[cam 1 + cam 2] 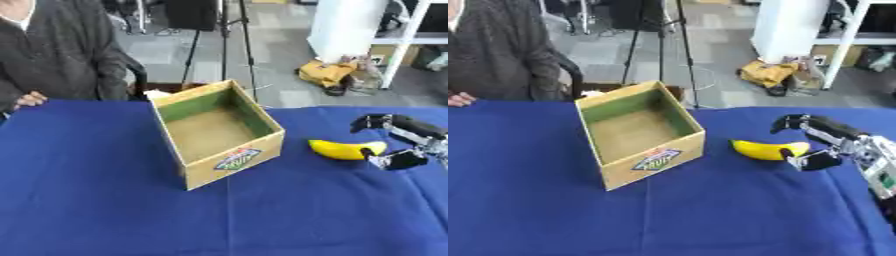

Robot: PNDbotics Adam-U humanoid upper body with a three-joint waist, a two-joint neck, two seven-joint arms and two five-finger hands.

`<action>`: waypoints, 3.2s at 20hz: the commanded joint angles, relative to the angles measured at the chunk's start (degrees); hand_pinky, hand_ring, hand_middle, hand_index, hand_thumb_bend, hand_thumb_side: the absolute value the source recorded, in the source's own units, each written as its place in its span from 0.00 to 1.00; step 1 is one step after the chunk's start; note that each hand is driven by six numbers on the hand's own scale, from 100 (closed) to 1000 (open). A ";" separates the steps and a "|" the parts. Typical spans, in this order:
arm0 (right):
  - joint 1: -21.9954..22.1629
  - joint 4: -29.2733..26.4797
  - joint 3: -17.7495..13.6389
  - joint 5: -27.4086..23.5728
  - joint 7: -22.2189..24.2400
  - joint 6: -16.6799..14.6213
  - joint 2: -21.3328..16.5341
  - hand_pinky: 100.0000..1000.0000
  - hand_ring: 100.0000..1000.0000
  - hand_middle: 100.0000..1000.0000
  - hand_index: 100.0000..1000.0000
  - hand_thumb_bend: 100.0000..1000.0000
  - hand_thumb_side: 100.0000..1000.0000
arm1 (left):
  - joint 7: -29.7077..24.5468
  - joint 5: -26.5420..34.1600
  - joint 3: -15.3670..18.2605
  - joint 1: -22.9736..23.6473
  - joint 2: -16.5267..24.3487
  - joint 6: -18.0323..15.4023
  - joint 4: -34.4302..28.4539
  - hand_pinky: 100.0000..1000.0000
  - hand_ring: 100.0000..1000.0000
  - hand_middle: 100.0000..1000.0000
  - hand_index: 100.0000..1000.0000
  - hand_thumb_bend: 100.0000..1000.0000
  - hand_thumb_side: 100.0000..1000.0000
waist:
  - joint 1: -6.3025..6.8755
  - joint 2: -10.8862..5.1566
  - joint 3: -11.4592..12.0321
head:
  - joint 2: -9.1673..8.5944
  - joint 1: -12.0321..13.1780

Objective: Pick up objects on the table and place them in the box.

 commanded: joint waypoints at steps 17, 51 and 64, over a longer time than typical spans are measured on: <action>2.06 0.65 -2.16 -3.18 0.09 0.35 -4.09 0.79 0.88 0.81 0.79 0.00 0.11 | -0.21 -0.16 0.59 -1.23 0.81 0.19 -1.54 0.49 0.59 0.48 0.68 0.19 1.00 | -0.89 -0.28 -0.37 | 0.18 1.48; 5.53 1.28 -4.64 -9.42 1.40 1.22 -7.23 0.80 0.89 0.86 0.84 0.00 0.41 | -0.48 -1.03 1.07 -0.71 0.49 -0.92 -1.74 0.49 0.57 0.47 0.68 0.18 1.00 | -1.18 1.28 2.34 | 1.05 2.39; 5.23 0.43 -4.69 -10.79 2.17 1.02 -7.24 0.79 0.89 0.85 0.84 0.00 0.48 | -0.78 -1.44 1.06 -0.55 0.06 -1.49 -1.71 0.49 0.58 0.47 0.68 0.17 1.00 | -0.90 2.24 3.02 | 1.05 2.13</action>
